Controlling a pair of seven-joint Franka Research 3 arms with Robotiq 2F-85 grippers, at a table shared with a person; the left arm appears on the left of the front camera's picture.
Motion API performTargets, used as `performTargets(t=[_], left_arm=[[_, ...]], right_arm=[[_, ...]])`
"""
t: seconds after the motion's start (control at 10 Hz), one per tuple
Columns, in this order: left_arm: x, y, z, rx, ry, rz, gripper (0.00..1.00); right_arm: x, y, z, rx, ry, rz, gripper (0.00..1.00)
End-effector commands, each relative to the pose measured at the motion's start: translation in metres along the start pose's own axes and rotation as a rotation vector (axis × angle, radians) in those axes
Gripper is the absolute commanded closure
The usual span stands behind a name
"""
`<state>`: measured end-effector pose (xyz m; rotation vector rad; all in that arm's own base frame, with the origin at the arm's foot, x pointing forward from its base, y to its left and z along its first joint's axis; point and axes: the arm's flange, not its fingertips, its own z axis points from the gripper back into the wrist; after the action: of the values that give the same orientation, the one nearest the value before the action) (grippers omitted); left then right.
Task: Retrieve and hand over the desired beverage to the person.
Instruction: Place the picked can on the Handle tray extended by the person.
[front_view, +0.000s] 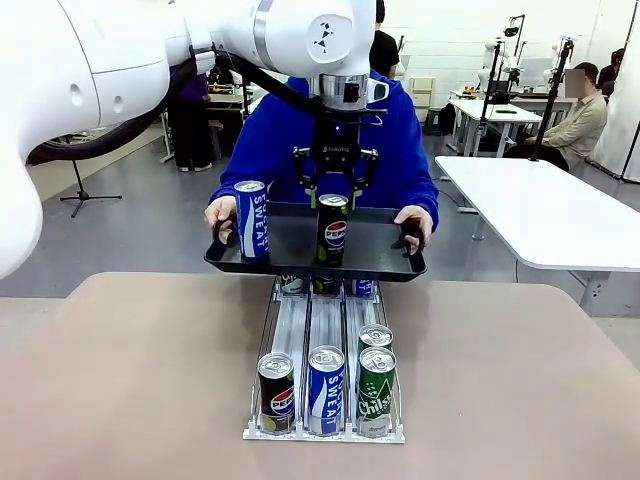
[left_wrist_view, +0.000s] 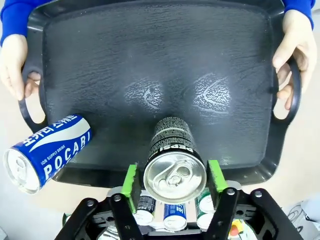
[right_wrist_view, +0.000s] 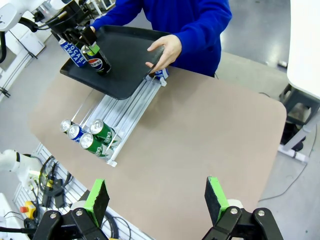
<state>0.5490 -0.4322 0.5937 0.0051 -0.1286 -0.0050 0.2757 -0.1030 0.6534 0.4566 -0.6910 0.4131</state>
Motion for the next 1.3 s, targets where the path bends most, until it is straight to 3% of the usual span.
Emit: performTargets(t=[0.0, 0.7, 0.9, 1.0, 1.2], left_arm=[[0.015, -0.012, 0.014, 0.014, -0.015, -0.024, 0.00], [0.005, -0.005, 0.025, 0.012, -0.038, -0.040, 0.00], [-0.038, 0.029, 0.053, -0.037, -0.118, -0.125, 0.00], [-0.063, 0.058, 0.066, -0.080, -0.185, -0.187, 0.00], [-0.103, 0.124, 0.077, -0.131, -0.289, -0.194, 0.00]], right_arm=[[0.000, -0.001, -0.001, 0.019, -0.005, 0.006, 0.00], [0.000, -0.001, -0.001, 0.019, -0.005, 0.006, 0.00], [0.000, -0.001, -0.001, 0.019, -0.005, 0.006, 0.00], [0.000, -0.001, -0.001, 0.019, -0.005, 0.006, 0.00], [0.000, -0.001, -0.001, 0.019, -0.005, 0.006, 0.00]])
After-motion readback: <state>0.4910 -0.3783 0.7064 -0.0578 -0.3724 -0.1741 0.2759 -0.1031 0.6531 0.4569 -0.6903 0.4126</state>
